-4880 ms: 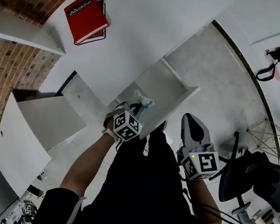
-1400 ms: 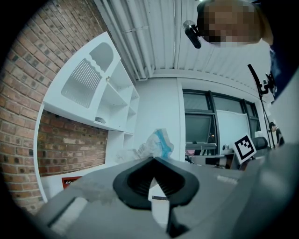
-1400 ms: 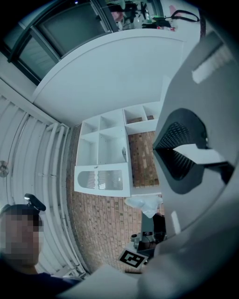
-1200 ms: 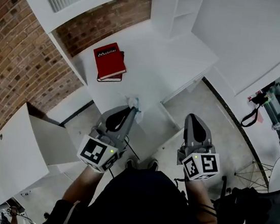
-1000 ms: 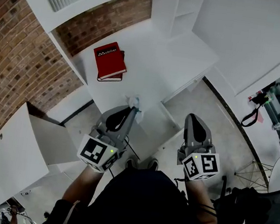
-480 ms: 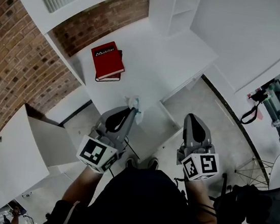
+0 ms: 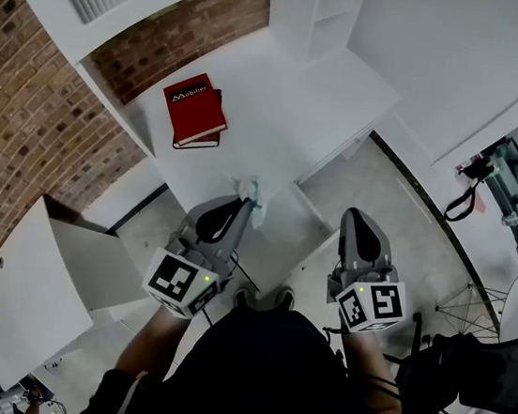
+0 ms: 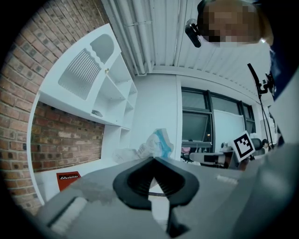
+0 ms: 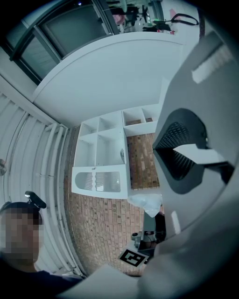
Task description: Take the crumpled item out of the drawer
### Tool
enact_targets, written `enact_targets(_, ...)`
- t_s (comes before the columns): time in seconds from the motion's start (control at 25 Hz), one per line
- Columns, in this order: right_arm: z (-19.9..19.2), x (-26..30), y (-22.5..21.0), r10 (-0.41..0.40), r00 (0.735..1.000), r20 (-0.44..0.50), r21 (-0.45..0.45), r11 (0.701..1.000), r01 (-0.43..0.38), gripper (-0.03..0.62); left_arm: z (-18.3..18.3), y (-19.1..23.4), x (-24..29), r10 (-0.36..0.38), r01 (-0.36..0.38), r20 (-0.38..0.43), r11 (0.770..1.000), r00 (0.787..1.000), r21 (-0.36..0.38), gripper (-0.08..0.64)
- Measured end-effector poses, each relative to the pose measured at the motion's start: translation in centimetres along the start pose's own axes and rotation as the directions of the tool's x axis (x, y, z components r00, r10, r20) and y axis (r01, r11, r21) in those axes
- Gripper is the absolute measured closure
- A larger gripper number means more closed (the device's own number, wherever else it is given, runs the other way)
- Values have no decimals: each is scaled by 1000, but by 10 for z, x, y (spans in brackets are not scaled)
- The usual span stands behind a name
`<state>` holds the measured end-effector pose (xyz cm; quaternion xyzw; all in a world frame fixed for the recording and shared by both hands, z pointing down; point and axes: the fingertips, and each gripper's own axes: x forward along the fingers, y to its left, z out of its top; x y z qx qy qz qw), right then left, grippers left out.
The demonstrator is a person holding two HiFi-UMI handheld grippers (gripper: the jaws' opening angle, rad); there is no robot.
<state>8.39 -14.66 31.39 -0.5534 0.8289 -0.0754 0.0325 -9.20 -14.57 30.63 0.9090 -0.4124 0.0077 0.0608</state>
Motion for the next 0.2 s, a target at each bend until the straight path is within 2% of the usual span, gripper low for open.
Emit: enact_targets(0.2, 0, 2, 1, -11, 1000, -1, -3, 1000, 11, 591, 1, 3, 3, -15, 15, 5, 1000, 1000, -10, 555)
